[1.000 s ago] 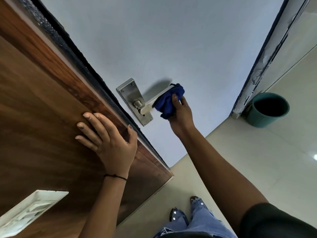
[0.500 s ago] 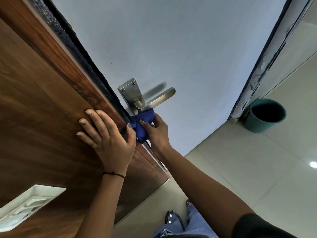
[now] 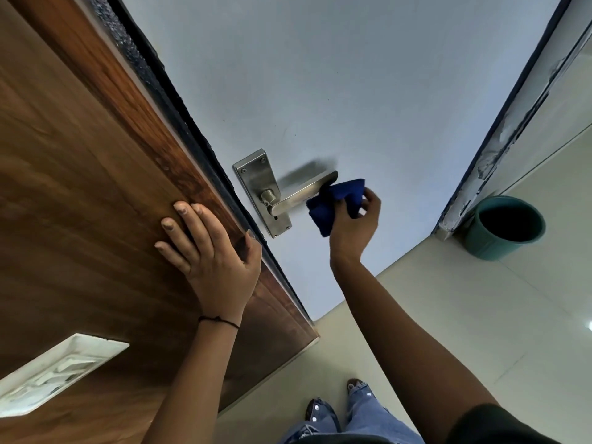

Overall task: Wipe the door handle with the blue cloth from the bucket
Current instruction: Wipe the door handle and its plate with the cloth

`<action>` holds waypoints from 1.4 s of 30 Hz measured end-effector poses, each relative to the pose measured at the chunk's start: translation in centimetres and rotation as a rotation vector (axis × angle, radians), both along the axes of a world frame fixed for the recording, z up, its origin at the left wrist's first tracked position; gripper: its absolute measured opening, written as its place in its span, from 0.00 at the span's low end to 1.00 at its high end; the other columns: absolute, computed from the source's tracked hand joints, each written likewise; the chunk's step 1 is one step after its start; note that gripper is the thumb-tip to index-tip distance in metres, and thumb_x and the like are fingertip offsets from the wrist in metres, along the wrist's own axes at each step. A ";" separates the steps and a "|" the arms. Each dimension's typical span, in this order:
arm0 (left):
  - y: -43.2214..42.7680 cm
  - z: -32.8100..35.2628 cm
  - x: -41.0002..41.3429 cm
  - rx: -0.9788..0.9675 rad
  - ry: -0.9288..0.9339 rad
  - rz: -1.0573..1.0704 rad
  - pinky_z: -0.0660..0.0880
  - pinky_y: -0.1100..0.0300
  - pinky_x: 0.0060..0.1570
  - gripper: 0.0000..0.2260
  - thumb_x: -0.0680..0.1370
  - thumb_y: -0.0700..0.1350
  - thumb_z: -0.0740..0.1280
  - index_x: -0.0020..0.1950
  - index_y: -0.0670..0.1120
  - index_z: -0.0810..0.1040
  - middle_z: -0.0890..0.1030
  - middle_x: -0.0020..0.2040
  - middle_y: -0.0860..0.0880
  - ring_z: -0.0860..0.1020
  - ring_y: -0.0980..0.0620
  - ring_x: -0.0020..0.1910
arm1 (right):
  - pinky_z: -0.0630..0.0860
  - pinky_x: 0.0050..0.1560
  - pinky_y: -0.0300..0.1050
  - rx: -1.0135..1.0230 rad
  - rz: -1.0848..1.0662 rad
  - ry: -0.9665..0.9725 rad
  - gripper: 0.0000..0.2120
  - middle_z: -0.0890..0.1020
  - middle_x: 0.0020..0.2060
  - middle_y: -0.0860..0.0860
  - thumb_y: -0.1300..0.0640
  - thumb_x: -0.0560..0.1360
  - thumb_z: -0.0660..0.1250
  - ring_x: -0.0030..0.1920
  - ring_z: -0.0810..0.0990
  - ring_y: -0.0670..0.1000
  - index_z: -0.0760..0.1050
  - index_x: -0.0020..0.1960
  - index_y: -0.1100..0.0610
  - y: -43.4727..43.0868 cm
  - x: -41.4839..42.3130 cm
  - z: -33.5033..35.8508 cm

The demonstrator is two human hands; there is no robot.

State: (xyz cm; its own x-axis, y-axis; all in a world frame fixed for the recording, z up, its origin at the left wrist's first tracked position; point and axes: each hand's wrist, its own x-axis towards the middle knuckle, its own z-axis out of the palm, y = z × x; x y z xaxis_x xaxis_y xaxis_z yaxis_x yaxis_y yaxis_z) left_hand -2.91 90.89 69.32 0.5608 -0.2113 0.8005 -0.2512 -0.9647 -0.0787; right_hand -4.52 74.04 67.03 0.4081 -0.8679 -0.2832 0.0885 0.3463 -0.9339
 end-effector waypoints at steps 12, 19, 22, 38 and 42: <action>0.1 0.1 -0.1 -0.010 -0.003 0.007 0.32 0.50 0.73 0.41 0.76 0.53 0.62 0.76 0.43 0.36 0.51 0.71 0.36 0.30 0.50 0.74 | 0.70 0.57 0.32 -0.675 0.424 -0.050 0.17 0.77 0.54 0.49 0.61 0.74 0.68 0.54 0.75 0.47 0.77 0.62 0.56 5.1 -1.3 -0.7; 0.0 0.1 -0.1 -0.028 0.004 -0.006 0.31 0.50 0.72 0.41 0.76 0.53 0.61 0.76 0.43 0.35 0.51 0.71 0.36 0.29 0.50 0.74 | 0.68 0.49 0.24 -0.462 0.207 0.012 0.19 0.74 0.49 0.47 0.65 0.74 0.62 0.48 0.75 0.42 0.77 0.63 0.54 -1.3 0.0 0.3; -0.1 0.1 -0.1 -0.020 0.002 -0.001 0.31 0.50 0.72 0.41 0.76 0.54 0.61 0.76 0.43 0.35 0.46 0.74 0.37 0.30 0.49 0.74 | 0.69 0.51 0.29 -0.510 0.203 0.034 0.20 0.72 0.50 0.48 0.64 0.75 0.61 0.51 0.75 0.48 0.75 0.66 0.53 -0.3 0.1 0.2; 0.0 0.0 0.0 -0.014 -0.018 -0.011 0.30 0.50 0.73 0.41 0.76 0.54 0.61 0.76 0.43 0.36 0.30 0.76 0.49 0.30 0.49 0.74 | 0.72 0.38 0.43 -1.048 0.272 0.187 0.23 0.80 0.44 0.55 0.57 0.74 0.53 0.47 0.76 0.57 0.75 0.66 0.50 -2.7 0.6 -1.5; 0.0 -0.1 0.0 -0.013 -0.018 -0.001 0.31 0.50 0.73 0.41 0.76 0.54 0.61 0.76 0.42 0.37 0.30 0.76 0.48 0.30 0.49 0.75 | 0.76 0.42 0.48 -0.978 0.234 0.185 0.23 0.75 0.50 0.53 0.63 0.73 0.58 0.50 0.76 0.60 0.74 0.66 0.50 -3.6 1.0 -1.3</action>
